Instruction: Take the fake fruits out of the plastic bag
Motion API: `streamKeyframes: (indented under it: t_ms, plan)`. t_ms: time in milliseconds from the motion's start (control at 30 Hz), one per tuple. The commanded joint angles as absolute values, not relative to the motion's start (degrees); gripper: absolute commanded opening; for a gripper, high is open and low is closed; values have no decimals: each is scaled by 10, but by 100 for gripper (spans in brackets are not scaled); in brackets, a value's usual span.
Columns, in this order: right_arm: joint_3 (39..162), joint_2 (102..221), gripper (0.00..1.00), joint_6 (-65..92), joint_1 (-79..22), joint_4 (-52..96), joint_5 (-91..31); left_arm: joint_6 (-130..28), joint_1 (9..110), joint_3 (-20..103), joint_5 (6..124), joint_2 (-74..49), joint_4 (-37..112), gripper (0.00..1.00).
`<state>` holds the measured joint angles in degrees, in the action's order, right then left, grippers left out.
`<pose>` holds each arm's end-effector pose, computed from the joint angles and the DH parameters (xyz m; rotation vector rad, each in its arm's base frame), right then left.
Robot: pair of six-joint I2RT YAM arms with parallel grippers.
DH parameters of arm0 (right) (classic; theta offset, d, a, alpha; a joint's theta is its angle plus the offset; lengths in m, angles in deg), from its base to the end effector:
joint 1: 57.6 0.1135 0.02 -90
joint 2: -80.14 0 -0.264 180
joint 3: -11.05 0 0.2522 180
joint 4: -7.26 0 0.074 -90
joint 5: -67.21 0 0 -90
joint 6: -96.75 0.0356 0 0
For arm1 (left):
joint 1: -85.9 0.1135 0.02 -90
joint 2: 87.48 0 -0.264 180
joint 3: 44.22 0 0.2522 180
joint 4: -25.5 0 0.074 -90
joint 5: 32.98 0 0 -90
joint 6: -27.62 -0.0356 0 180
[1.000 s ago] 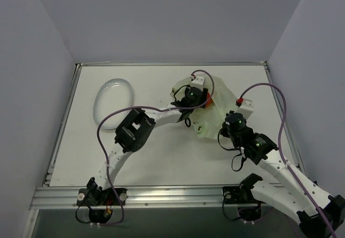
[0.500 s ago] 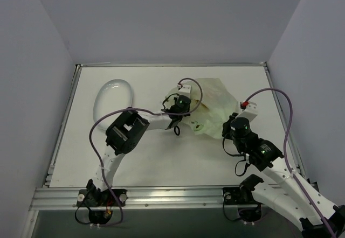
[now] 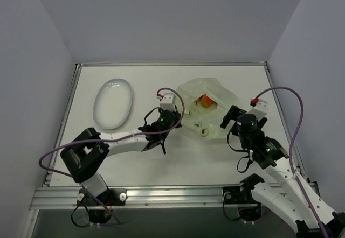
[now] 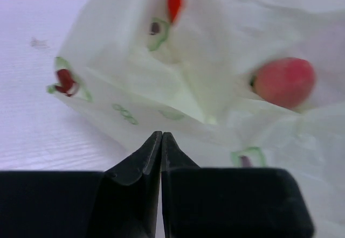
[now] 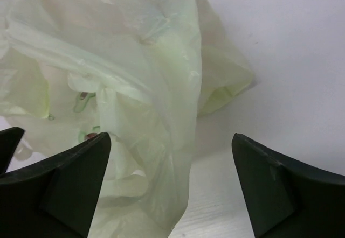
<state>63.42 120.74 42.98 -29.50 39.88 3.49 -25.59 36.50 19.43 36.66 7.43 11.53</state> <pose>0.1534 0.0640 0.2990 0.4359 1.8578 0.3190 0.2441 -0.2658 0.2137 -0.0409 1.9139 -0.7055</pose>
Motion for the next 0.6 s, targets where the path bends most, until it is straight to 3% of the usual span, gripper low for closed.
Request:
streamKeyframes:
  t_ms: [0, 67, 100, 233, 333, 467, 567]
  plan:
    - [702, 1231, 95, 362, -293, 398, -10, -261, 344, 221, 367, 9, 108, 2]
    - [732, 1245, 94, 332, -295, 378, -13, -268, 351, 236, 385, -25, 146, 5]
    - [751, 1252, 93, 323, -297, 367, -36, -271, 351, 246, 395, -34, 156, 16]
    - [874, 1336, 93, 298, -304, 355, -90, -266, 352, 261, 437, -69, 222, 41]
    - [881, 1385, 94, 302, -314, 318, -36, -256, 359, 256, 460, -66, 242, 50]
    - [859, 1489, 66, 324, -462, 234, -78, -258, 366, 263, 487, -59, 243, 56]
    - [828, 1559, 61, 344, -569, 136, -188, -279, 366, 304, 492, -41, 282, 62]
